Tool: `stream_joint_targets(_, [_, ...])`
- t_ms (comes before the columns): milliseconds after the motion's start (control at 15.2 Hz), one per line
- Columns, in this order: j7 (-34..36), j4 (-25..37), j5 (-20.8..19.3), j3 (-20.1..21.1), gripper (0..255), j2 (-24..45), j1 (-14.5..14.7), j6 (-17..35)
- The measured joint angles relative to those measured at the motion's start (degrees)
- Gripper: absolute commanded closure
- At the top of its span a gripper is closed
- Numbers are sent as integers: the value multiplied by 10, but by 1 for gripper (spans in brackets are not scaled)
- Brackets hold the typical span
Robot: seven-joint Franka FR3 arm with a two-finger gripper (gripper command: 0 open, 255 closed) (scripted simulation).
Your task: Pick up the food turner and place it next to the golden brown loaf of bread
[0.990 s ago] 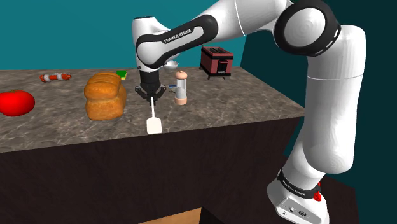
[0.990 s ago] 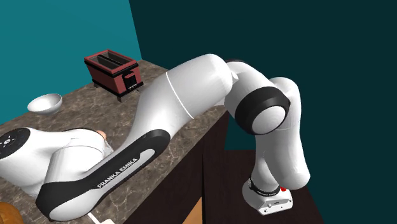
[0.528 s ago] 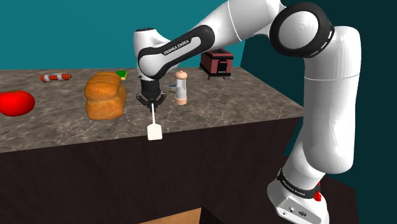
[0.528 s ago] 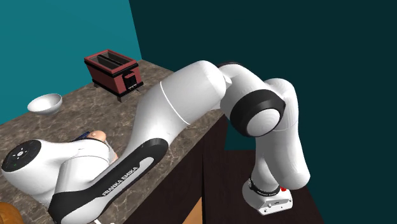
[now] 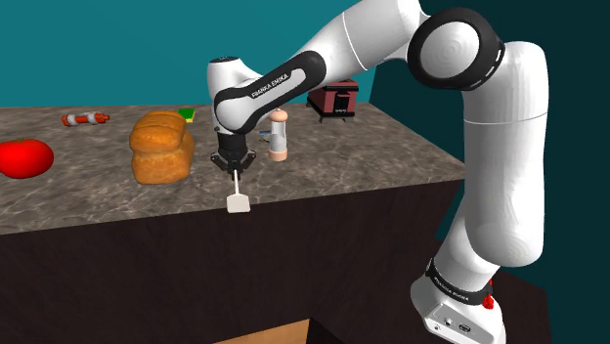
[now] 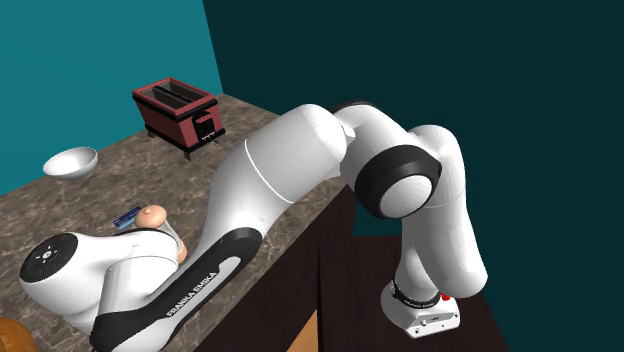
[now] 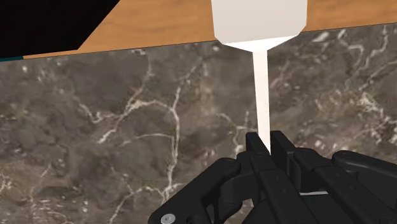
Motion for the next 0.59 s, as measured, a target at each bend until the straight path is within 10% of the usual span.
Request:
stream_joint_targets(198, [0,0,0,0,255,0,0,1])
stream_joint_targets(264, [0,0,0,0,0,0,0,1])
stream_joint_targets(594, [0,0,0,0,0,0,0,1])
